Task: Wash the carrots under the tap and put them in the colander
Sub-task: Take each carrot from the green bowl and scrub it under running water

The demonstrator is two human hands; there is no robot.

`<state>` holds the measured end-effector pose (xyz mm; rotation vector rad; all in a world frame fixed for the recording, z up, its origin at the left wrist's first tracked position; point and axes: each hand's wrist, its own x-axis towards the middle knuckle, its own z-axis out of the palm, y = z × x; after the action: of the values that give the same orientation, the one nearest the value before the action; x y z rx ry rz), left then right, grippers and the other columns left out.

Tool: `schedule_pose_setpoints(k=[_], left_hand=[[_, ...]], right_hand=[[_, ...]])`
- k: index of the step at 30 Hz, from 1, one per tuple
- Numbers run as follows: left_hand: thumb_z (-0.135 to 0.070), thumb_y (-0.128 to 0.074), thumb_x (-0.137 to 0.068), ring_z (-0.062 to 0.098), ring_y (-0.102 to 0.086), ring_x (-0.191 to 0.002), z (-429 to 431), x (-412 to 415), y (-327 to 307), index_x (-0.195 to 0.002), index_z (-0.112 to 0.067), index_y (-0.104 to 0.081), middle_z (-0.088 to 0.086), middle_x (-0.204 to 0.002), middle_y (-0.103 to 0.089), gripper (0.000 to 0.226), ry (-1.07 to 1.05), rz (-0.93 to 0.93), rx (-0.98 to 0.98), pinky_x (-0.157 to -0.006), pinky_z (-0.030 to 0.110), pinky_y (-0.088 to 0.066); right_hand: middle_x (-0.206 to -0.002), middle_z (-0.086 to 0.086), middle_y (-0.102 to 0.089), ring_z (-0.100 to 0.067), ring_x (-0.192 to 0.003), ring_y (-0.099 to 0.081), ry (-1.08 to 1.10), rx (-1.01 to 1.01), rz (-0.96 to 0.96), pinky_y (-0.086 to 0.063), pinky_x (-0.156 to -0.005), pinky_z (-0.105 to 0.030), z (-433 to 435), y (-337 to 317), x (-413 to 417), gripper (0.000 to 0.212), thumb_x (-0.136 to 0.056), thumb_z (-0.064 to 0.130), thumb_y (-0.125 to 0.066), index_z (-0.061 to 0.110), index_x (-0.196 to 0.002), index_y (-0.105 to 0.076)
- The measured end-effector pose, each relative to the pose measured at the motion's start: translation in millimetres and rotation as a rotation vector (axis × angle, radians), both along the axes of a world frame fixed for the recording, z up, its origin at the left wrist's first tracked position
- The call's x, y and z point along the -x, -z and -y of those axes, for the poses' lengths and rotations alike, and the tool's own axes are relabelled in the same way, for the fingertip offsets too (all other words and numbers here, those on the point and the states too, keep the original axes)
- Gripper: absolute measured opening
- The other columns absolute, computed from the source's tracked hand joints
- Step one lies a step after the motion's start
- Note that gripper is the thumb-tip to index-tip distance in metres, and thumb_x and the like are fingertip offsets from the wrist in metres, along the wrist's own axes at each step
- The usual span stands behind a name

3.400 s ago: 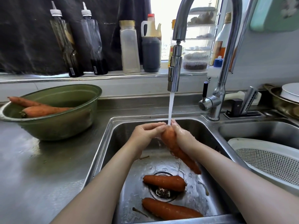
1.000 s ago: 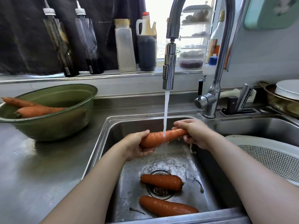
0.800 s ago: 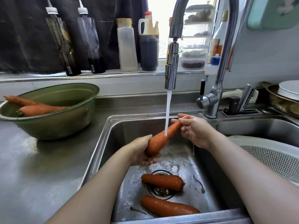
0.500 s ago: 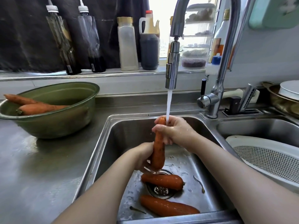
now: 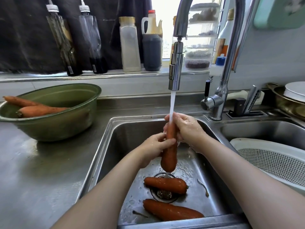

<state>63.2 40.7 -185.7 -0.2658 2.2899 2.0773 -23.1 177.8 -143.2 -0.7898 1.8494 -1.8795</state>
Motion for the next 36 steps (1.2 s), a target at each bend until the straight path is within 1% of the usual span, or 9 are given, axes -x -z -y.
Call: schedule_pose_setpoints(k=[2, 7, 10, 15, 19, 24, 27, 31, 36], left_hand=[[-0.038, -0.067, -0.098, 0.022, -0.068, -0.117, 1, 0, 0, -0.133, -0.025, -0.064, 0.003, -0.123, -0.073, 0.037, -0.019, -0.012, 0.001, -0.109, 0.049, -0.050], [-0.040, -0.063, -0.099, 0.023, -0.071, -0.111, 1, -2, -1, -0.130, -0.021, -0.066, 0.006, -0.120, -0.074, 0.036, -0.020, -0.013, -0.010, -0.097, 0.038, -0.057], [-0.047, -0.059, -0.100, 0.021, -0.072, -0.104, 0, -3, -3, -0.125, -0.019, -0.069, 0.005, -0.115, -0.076, 0.039, -0.056, -0.034, -0.042, -0.086, 0.034, -0.057], [-0.052, -0.064, -0.092, 0.031, -0.068, -0.117, 1, -1, -4, -0.133, -0.006, -0.064, 0.015, -0.126, -0.071, 0.062, -0.054, 0.032, -0.214, -0.099, 0.042, -0.056], [-0.048, -0.064, -0.094, 0.023, -0.071, -0.112, 6, -3, -9, -0.139, -0.012, -0.059, 0.010, -0.124, -0.072, 0.058, 0.070, 0.123, -0.251, -0.095, 0.039, -0.057], [-0.030, -0.071, -0.095, 0.026, -0.069, -0.118, 15, -10, -17, -0.134, -0.016, -0.059, 0.009, -0.128, -0.070, 0.044, 0.175, 0.242, -0.042, -0.102, 0.049, -0.055], [-0.033, -0.066, -0.099, 0.028, -0.070, -0.116, 21, -11, -13, -0.137, -0.014, -0.058, 0.012, -0.130, -0.070, 0.043, 0.122, 0.206, -0.095, -0.102, 0.050, -0.055], [-0.049, -0.063, -0.089, 0.020, -0.072, -0.101, 21, -11, -8, -0.137, -0.018, -0.061, 0.005, -0.113, -0.074, 0.057, 0.070, 0.156, -0.168, -0.087, 0.037, -0.057], [-0.040, -0.057, -0.098, 0.019, -0.072, -0.094, 16, -8, -12, -0.137, -0.008, -0.059, 0.009, -0.102, -0.076, 0.050, 0.066, 0.159, -0.275, -0.072, 0.028, -0.057]], right_hand=[[-0.093, -0.009, -0.077, -0.008, -0.064, -0.069, 0.005, 0.001, 0.006, -0.049, -0.051, -0.016, 1, -1, 2, 0.034, -0.111, 0.035, -0.041, 0.017, -0.113, -0.070], [-0.119, 0.006, -0.076, -0.019, -0.106, -0.069, -0.071, -0.068, 0.000, -0.054, -0.086, -0.034, 0, 5, 8, 0.028, -0.110, 0.022, -0.048, 0.029, -0.133, -0.062], [-0.125, 0.003, -0.074, -0.024, -0.115, -0.070, -0.152, -0.050, 0.109, -0.057, -0.094, -0.040, 1, 8, 7, 0.054, -0.096, 0.003, -0.065, 0.027, -0.142, -0.051], [-0.110, 0.003, -0.079, -0.021, -0.106, -0.075, -0.076, -0.142, 0.083, -0.056, -0.098, -0.043, -3, 6, 6, 0.019, -0.104, 0.029, -0.061, 0.020, -0.119, -0.067], [-0.103, 0.002, -0.081, -0.019, -0.095, -0.078, 0.041, -0.144, 0.103, -0.058, -0.094, -0.041, -2, 9, 8, 0.036, -0.104, 0.043, -0.056, 0.016, -0.124, -0.068], [-0.108, -0.005, -0.079, -0.026, -0.102, -0.075, 0.179, -0.100, 0.151, -0.060, -0.094, -0.047, 5, 11, 9, 0.034, -0.101, 0.050, -0.058, 0.022, -0.117, -0.068], [-0.117, -0.008, -0.076, -0.030, -0.105, -0.074, 0.171, -0.075, 0.222, -0.061, -0.092, -0.049, 5, 13, 11, 0.036, -0.103, 0.046, -0.056, 0.019, -0.125, -0.064], [-0.118, -0.007, -0.077, -0.030, -0.107, -0.074, -0.007, -0.079, 0.299, -0.056, -0.099, -0.053, -2, 14, 11, 0.027, -0.100, 0.010, -0.064, 0.022, -0.122, -0.055], [-0.106, -0.009, -0.079, -0.030, -0.098, -0.075, 0.103, -0.120, 0.312, -0.059, -0.089, -0.049, 0, 17, 16, 0.028, -0.101, 0.021, -0.065, 0.007, -0.125, -0.063]])
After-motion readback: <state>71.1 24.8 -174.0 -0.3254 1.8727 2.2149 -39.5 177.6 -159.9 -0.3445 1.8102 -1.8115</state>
